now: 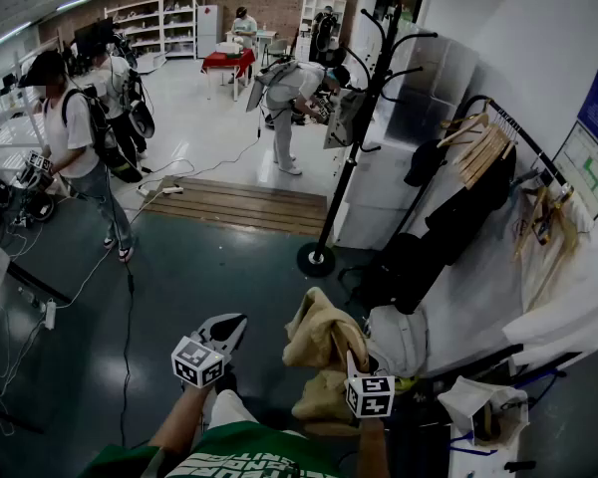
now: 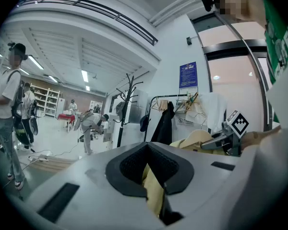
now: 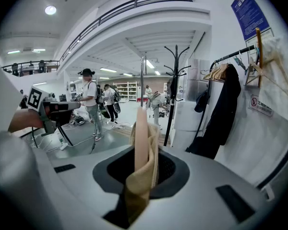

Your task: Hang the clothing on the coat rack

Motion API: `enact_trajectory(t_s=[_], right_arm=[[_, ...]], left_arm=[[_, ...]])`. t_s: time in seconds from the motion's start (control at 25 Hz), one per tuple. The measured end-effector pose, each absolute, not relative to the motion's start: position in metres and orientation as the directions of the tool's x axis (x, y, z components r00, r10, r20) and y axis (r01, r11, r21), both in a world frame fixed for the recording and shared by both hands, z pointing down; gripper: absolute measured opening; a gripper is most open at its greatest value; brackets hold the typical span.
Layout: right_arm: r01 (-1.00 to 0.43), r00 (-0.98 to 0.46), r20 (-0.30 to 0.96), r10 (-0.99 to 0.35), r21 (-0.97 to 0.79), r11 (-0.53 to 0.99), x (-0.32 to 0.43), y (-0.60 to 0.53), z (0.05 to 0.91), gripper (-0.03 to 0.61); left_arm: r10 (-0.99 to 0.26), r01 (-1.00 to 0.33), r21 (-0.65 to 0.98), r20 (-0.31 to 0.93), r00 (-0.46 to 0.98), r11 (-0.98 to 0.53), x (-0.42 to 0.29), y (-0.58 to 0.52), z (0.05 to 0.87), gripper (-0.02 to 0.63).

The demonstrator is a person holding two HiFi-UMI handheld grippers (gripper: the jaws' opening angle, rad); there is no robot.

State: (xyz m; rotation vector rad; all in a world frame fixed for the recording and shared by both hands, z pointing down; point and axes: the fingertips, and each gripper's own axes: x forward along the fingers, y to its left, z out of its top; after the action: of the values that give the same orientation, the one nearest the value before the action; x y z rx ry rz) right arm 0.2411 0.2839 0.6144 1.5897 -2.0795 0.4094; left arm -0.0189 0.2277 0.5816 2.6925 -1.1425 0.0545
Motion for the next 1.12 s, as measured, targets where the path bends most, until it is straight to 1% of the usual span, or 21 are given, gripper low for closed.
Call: enact_trajectory(t_s=[0.6, 0.76, 0.88, 1.12], right_arm=[[-0.955, -0.226, 0.547, -0.806, 0.036, 0.293, 0.244, 0.264, 0.614, 0.066], [-0.953, -0.238, 0.546, -0.803, 0.026, 0.301, 0.244, 0.251, 0.609, 0.066], [-0.954, -0.255, 0.541, -0.801, -0.004, 0.300, 0.241, 0.238, 0.602, 0.066], [-0.954, -0.255, 0.528, -0.810, -0.002, 0.298, 0.235, 0.198, 0.591, 0.066]], left_arm=[[-0.703, -0.710, 0.180, 0.110, 0.702, -0.681, -0.008, 0.215, 0.577, 0.005], [-0.715, -0.717, 0.194, 0.093, 0.693, -0.669, -0.005, 0.202, 0.574, 0.005], [-0.707, -0.707, 0.192, 0.085, 0.702, -0.680, -0.002, 0.188, 0.571, 0.005], [-0.682, -0.681, 0.196, 0.076, 0.728, -0.705, 0.003, 0.147, 0.569, 0.005]])
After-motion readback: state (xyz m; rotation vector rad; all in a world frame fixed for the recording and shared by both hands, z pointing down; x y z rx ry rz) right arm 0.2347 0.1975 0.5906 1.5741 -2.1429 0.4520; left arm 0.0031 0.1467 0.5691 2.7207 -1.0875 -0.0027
